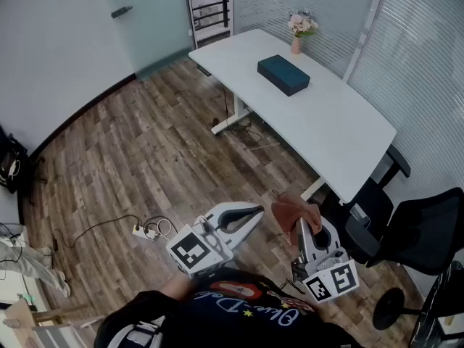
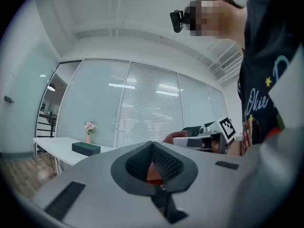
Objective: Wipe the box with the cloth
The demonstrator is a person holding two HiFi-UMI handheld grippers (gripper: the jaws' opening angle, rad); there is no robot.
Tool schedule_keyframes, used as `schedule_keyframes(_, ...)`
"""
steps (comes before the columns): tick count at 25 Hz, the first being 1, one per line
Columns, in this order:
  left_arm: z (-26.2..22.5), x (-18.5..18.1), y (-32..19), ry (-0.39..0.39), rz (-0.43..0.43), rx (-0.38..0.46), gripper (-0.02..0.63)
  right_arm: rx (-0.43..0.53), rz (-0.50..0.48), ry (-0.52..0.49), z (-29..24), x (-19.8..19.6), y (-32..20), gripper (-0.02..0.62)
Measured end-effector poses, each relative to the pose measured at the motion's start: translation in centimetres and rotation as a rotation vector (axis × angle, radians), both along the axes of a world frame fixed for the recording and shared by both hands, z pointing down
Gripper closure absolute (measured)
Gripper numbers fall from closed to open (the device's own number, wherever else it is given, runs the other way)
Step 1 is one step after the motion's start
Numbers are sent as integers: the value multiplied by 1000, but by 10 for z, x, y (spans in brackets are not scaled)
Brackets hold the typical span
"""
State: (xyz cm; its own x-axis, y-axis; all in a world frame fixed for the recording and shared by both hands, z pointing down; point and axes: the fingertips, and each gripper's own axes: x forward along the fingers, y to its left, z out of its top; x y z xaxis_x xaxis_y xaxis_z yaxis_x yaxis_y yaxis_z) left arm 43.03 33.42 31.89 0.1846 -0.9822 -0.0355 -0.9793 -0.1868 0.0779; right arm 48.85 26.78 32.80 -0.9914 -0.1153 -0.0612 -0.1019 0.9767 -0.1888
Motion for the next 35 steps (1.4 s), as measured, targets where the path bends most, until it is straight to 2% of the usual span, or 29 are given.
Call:
schedule_keyframes(12,1,-19,-1,12,-22,16,603,33,-6,0,-2,-17,-4,571)
schedule_keyframes(17,7,-30,1,20,-39,2,602,21,-19,-19,-2,-26,-1,571)
schedule_keyframes(22,11,-46,1,20,-41,-10,603,35,-29,8,0,-41,-1,571)
schedule_keyframes(26,8,-69,14,44,-77,21,603,54,-50,17,-1,-65,6,570)
schedule_keyframes(35,10,-135,61,29,-201,26,603,42,-167,9,0,-140,42,569)
